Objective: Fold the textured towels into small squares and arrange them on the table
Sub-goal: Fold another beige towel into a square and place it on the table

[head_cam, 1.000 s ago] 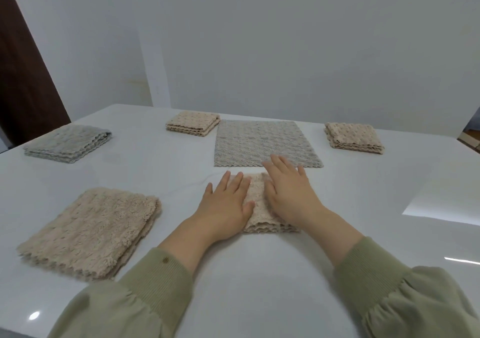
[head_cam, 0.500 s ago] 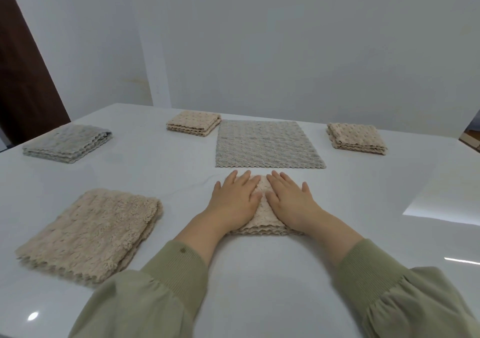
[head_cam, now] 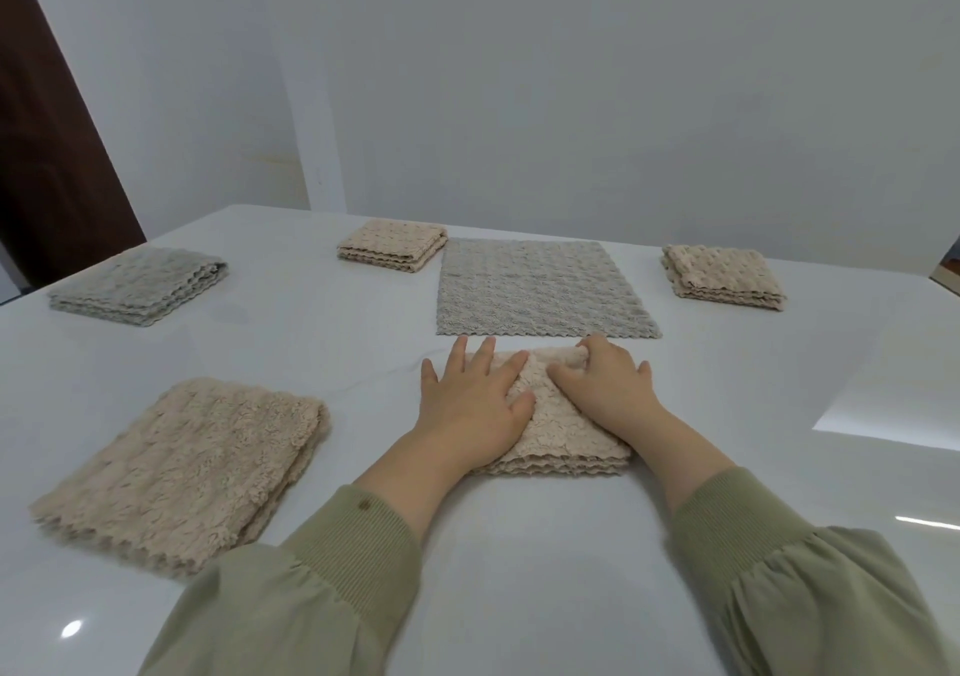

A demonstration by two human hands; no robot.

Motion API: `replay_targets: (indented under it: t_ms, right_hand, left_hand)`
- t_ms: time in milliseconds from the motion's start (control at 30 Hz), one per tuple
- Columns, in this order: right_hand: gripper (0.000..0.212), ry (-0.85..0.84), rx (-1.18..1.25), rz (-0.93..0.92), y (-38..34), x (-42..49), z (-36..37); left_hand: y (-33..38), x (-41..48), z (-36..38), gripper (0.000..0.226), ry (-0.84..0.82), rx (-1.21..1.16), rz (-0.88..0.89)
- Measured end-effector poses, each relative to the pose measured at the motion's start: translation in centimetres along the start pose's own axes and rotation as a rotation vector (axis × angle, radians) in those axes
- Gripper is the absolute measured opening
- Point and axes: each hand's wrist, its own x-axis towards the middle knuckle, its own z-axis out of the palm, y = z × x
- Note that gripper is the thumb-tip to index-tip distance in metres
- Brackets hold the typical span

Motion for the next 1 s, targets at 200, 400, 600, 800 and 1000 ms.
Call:
replay_targets:
  t_ms: [200, 400, 600, 800, 1000]
  right_hand:
    - [0.032, 0.018, 0.588, -0.017, -0.2, -0.9, -0.5]
    - [0.037, -0.064, 1.131, 0.075, 0.0, -1.1, -1.3]
    - [0.047, -0.232, 1.637, 0.180, 0.2, -1.3, -2.1]
    - [0.033, -0.493, 1.685, 0.224, 0.0, -1.4, -1.8]
    - [0.032, -0.523, 1.380, 0.129, -0.5, -1.2, -1.3]
  left_hand:
    - [0.0, -0.2, 0.1, 0.058, 0.049, -0.019, -0.012]
    - [-0.3, -0.2, -0.2, 0.094, 0.209, -0.453, -0.046]
    - [-0.5, -0.9, -2.0, 0.071, 0.142, -1.352, -0.236]
    - [-0.8, -0.8, -2.1, 0.022, 0.165, -1.559, -0.286]
    - [-1.5, 0.0, -2.0, 0.020, 0.297, -1.559, -0.276]
